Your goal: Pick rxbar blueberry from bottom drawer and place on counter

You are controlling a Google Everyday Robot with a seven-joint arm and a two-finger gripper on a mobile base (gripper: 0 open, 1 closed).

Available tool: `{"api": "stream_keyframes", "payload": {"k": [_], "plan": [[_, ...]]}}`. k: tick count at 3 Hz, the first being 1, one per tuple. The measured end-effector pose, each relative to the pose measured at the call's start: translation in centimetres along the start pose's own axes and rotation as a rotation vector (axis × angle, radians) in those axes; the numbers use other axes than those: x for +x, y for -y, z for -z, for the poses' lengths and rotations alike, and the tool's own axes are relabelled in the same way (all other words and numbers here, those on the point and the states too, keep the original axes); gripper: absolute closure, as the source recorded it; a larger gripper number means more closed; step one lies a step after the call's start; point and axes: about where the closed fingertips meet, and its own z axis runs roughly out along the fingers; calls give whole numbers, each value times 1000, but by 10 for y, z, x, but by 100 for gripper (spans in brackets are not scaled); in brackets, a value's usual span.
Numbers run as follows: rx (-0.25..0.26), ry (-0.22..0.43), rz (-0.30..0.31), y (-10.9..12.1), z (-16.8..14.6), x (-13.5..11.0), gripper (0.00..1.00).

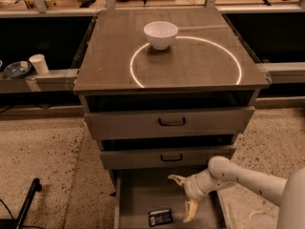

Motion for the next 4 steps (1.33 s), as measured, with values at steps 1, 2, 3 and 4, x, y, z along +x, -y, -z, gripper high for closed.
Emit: {"api": "stream_keyframes", "payload": {"k": [1,2,3,4], "plan": [[16,53,-22,3,-39,37,0],[49,51,-27,8,-66,61,0],[66,14,-30,12,-94,77,18],[33,-20,-31,7,-131,95,23]]}}
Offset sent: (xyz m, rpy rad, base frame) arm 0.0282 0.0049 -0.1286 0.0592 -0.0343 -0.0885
